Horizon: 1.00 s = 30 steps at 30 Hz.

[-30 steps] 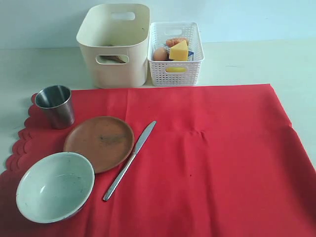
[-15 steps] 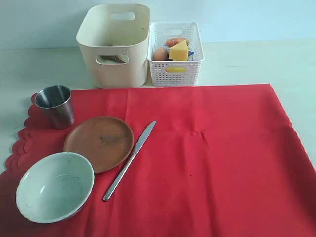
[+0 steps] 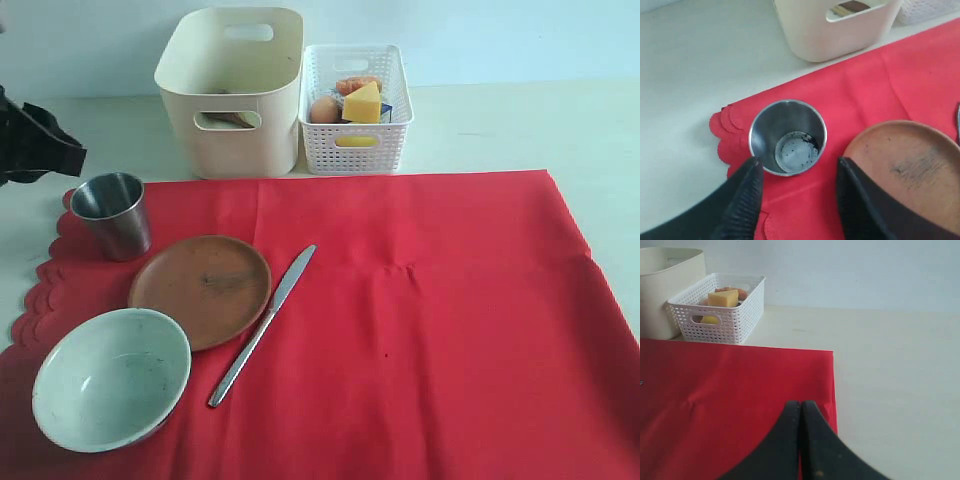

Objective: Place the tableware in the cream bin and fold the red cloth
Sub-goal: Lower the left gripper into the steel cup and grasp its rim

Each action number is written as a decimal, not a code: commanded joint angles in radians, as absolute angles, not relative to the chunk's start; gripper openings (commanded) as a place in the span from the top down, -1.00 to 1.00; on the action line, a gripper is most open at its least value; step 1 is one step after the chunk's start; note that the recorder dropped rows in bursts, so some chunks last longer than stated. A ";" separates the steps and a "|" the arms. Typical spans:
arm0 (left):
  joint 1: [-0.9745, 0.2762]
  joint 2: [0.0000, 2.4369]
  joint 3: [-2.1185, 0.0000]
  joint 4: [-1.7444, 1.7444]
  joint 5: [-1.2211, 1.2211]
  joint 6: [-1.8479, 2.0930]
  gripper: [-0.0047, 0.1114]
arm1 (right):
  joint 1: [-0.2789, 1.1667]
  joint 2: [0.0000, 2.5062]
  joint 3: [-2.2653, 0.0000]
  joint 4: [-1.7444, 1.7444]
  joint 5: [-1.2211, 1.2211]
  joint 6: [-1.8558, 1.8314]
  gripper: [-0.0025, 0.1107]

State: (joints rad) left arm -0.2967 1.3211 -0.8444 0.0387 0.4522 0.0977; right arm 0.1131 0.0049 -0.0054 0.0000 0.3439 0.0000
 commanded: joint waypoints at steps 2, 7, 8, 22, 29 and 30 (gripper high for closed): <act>-0.304 1.463 -0.953 -0.010 0.554 0.165 0.13 | 0.108 0.000 0.000 0.000 0.326 0.000 0.96; -0.304 1.581 -1.036 -0.126 0.618 0.297 0.13 | 0.108 0.000 0.000 0.000 0.326 0.000 0.96; -0.304 1.602 -1.050 -0.136 0.626 0.310 0.13 | 0.108 0.000 0.000 0.000 0.326 0.000 0.96; -0.304 1.845 -1.165 -0.135 0.651 0.337 0.13 | 0.108 0.000 0.000 0.000 0.326 0.000 0.96; -0.304 1.912 -1.167 -0.082 0.622 0.341 0.58 | 0.108 0.000 0.000 0.000 0.326 0.000 0.96; -0.304 1.906 -1.167 -0.063 0.620 0.341 0.82 | 0.108 0.000 0.000 0.000 0.326 0.000 0.96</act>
State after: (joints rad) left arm -0.3003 1.9141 -1.1590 -0.0931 0.6381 0.3383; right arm 0.1131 0.0049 -0.0054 0.0000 0.3439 0.0000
